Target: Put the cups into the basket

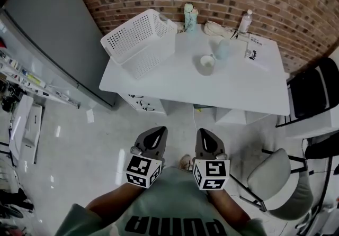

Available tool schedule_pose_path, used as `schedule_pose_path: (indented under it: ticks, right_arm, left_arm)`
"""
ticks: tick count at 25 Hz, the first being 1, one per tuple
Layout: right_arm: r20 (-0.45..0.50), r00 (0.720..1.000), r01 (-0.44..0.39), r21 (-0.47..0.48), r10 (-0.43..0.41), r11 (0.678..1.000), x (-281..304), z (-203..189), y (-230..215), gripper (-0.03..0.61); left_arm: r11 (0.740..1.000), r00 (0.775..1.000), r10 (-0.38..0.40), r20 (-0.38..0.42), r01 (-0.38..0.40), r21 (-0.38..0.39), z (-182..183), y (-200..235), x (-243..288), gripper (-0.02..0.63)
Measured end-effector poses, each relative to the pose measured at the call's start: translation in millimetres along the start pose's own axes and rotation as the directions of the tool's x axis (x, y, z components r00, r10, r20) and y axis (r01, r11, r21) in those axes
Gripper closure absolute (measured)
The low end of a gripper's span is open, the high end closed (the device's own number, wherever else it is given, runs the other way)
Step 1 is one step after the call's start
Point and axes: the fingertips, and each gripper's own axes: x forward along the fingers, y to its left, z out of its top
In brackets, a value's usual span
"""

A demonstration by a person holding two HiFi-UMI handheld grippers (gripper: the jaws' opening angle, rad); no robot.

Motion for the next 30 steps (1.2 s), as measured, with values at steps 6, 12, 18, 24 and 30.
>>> schedule_pose_path:
  ticks: [6, 12, 18, 24, 30]
  right_arm:
    - [-0.003, 1.0, -0.018, -0.006, 0.018, 1.0, -3, -3, -16, 0.567]
    - [-0.019, 1.0, -0.023, -0.012, 0.022, 1.0, -3, -7, -25, 0.567]
    - [-0.035, 0.999, -0.014, -0.009, 0.014, 1.0, 6, -7, -32, 0.567]
    - [-0.04, 0.999, 0.021, -0.011, -0.022, 1.0, 19, 1, -49, 0.567]
    - [-0.052, 0.998, 0.042, -0.02, -0.042, 0.999, 43, 13, -59, 0.567]
  left_arm:
    - [1.0, 1.0, 0.022, -0.015, -0.022, 0.003, -2, -14, 9, 0.606]
    - [1.0, 1.0, 0.019, -0.02, -0.019, 0.009, -2, -22, 17, 0.606]
    - [1.0, 1.0, 0.002, -0.031, -0.002, -0.002, -2, -20, 33, 0.606]
    - [0.999, 0.998, -0.05, -0.031, 0.05, 0.01, 7, -22, 62, 0.606]
    - [0.997, 0.996, -0.082, -0.03, 0.083, 0.012, 17, -10, 91, 0.606]
